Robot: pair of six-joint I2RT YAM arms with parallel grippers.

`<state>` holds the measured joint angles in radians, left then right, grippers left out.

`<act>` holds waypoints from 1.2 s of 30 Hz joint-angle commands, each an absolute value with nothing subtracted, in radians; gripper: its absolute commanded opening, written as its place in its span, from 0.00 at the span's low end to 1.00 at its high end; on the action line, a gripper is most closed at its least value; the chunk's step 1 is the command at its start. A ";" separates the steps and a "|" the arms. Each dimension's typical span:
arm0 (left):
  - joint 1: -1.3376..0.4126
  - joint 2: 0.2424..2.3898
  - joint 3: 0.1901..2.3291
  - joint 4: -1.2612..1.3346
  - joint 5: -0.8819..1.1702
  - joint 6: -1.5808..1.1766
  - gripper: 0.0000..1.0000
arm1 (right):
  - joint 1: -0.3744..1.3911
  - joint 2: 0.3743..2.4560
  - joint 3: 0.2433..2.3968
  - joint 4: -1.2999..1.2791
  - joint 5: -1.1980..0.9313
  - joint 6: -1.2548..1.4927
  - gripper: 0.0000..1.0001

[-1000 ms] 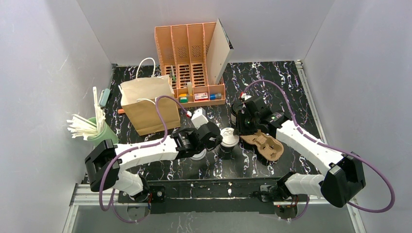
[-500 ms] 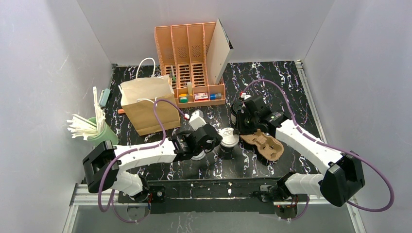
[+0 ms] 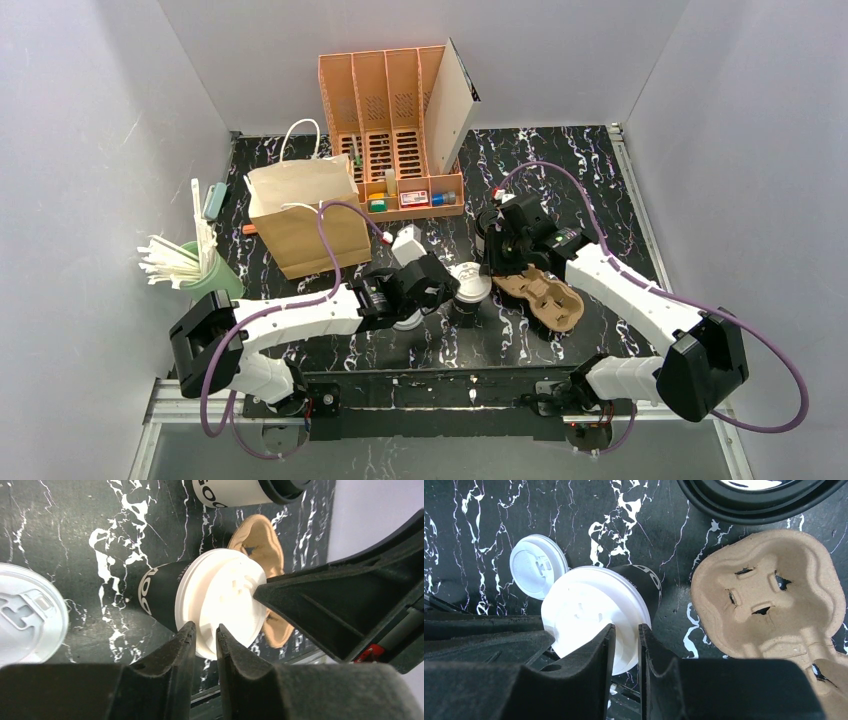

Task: Pack the takeout coffee
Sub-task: Pick up the coffee cup from the center of the board.

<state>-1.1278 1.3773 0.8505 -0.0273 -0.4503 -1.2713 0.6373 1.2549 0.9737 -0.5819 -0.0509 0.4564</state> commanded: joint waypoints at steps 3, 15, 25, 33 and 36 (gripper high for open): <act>-1.129 1.388 0.946 -0.186 -0.456 -1.131 0.25 | 0.648 1.271 1.031 -0.638 -0.028 0.438 0.35; -1.093 1.365 1.153 -0.329 -0.395 -0.899 0.38 | 0.648 1.214 1.120 -0.696 0.008 0.361 0.98; -0.821 1.221 1.388 -0.634 -0.228 -0.582 0.77 | 0.760 1.277 1.140 -0.723 0.052 0.355 0.98; -0.791 1.194 1.683 -0.903 -0.468 -0.482 0.89 | 0.908 1.392 1.206 -0.800 0.279 0.411 0.98; -0.788 1.176 1.758 -0.969 -0.590 -0.459 0.93 | 0.925 1.414 1.219 -0.812 0.317 0.424 0.98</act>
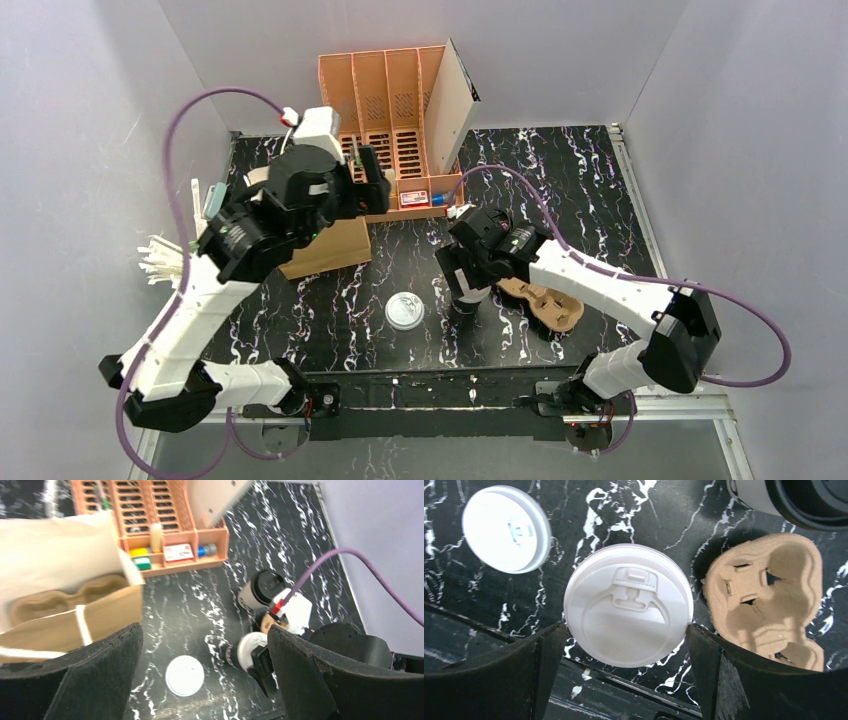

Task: Pack the takeout coffee
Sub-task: Pick up the coffee cup from the center of the board.

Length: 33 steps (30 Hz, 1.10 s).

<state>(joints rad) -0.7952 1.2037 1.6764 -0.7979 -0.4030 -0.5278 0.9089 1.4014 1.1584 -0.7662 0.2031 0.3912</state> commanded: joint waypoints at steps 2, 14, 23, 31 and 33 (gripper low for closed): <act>-0.787 1.170 1.802 -1.010 -0.674 -0.445 0.94 | 0.934 1.426 1.228 -0.823 0.335 0.429 0.98; -0.788 1.130 1.785 -1.064 -0.921 -0.413 0.97 | 0.951 1.447 1.247 -0.800 0.366 0.430 0.98; -0.786 1.101 1.684 -1.020 -0.959 -0.400 0.98 | 0.951 1.463 1.244 -0.758 0.329 0.429 0.94; -0.761 1.101 1.660 -1.000 -0.951 -0.382 0.98 | 0.951 1.479 1.244 -0.763 0.330 0.451 0.93; -0.751 1.106 1.652 -1.004 -0.964 -0.379 0.98 | 0.951 1.476 1.246 -0.768 0.332 0.457 0.95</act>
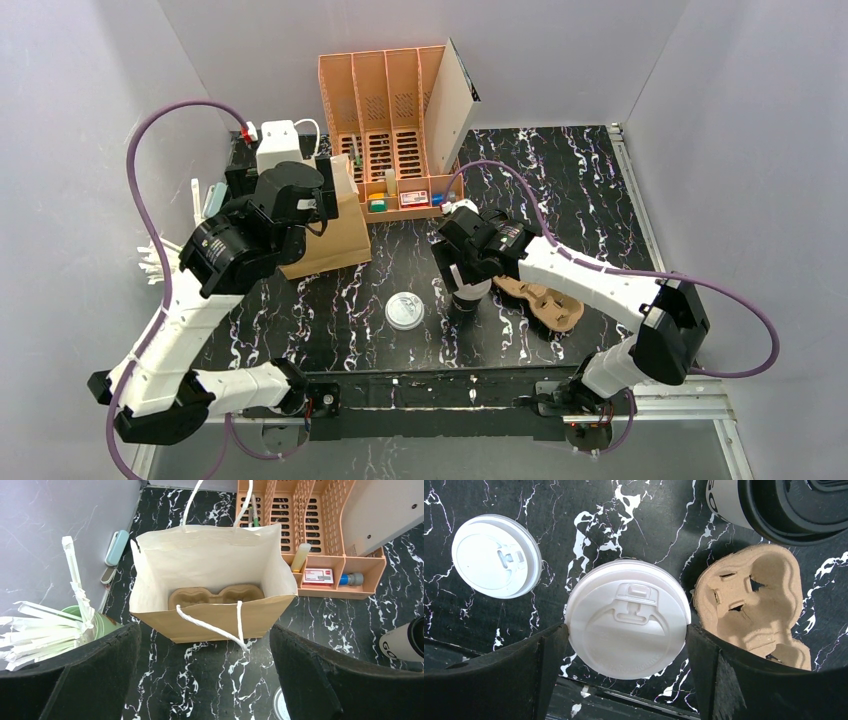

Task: Pack the takeout coffee
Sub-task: Pick up the coffee cup from the center of the board.

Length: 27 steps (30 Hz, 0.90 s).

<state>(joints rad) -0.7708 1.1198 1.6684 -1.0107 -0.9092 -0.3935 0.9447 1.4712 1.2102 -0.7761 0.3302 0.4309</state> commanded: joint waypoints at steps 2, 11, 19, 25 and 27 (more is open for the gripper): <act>-0.737 1.097 1.634 -0.990 -0.964 -0.366 0.98 | 0.951 1.476 1.247 -0.770 0.339 0.460 0.97; -0.529 1.119 1.552 -0.907 -0.761 -0.298 0.98 | 0.950 1.483 1.247 -0.775 0.358 0.463 0.87; -0.240 1.153 1.575 -0.879 -0.512 -0.257 0.98 | 0.950 1.476 1.263 -0.774 0.370 0.456 0.80; -0.165 1.220 1.617 -0.927 -0.524 -0.282 0.97 | 0.950 1.468 1.269 -0.770 0.372 0.446 0.80; -0.138 1.236 1.605 -0.936 -0.476 -0.290 0.94 | 0.949 1.464 1.264 -0.766 0.376 0.445 0.80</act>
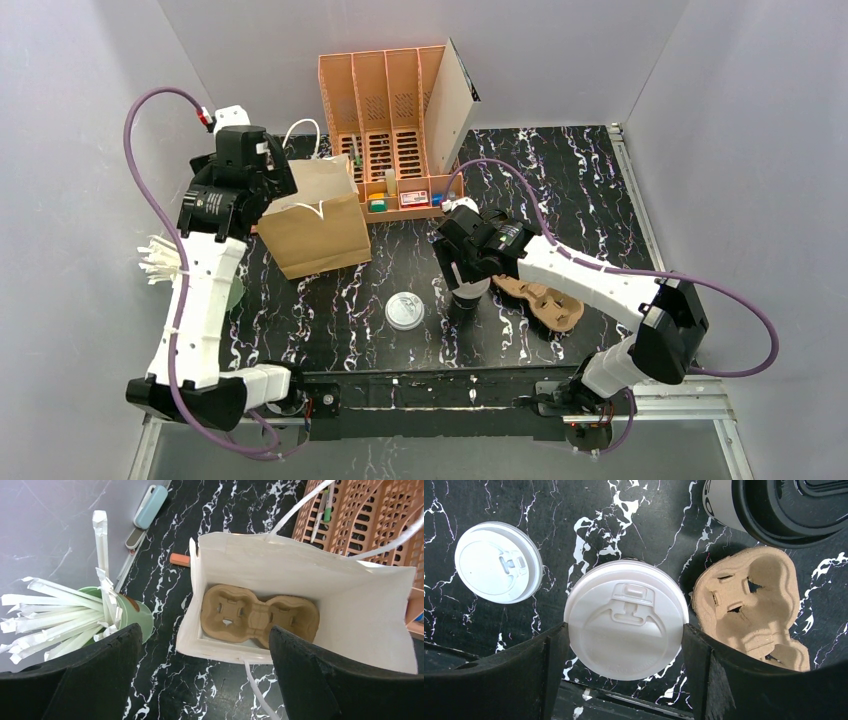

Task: Pack the takeout coffee
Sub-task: Pick up the coffee cup from the center of the board.

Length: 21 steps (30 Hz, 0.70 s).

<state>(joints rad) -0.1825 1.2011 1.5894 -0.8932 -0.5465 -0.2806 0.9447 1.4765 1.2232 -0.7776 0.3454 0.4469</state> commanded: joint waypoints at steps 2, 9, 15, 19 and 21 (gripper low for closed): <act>-0.116 1.241 1.578 -0.921 -0.452 -0.293 0.91 | 0.949 1.460 1.262 -0.763 0.377 0.443 0.79; -0.009 1.315 1.536 -0.880 -0.351 -0.279 0.82 | 0.949 1.446 1.255 -0.758 0.366 0.440 0.78; -0.002 1.345 1.518 -0.863 -0.369 -0.281 0.78 | 0.948 1.425 1.249 -0.747 0.369 0.441 0.77; 0.036 1.355 1.489 -0.841 -0.324 -0.288 0.62 | 0.947 1.417 1.254 -0.746 0.378 0.437 0.77; 0.036 1.359 1.480 -0.836 -0.297 -0.288 0.47 | 0.946 1.414 1.257 -0.746 0.379 0.434 0.76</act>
<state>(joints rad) 0.0223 1.3605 1.5036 -0.8482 -0.3519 -0.2909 0.9447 1.4513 1.2232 -0.7753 0.3546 0.4408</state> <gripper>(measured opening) 0.578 0.849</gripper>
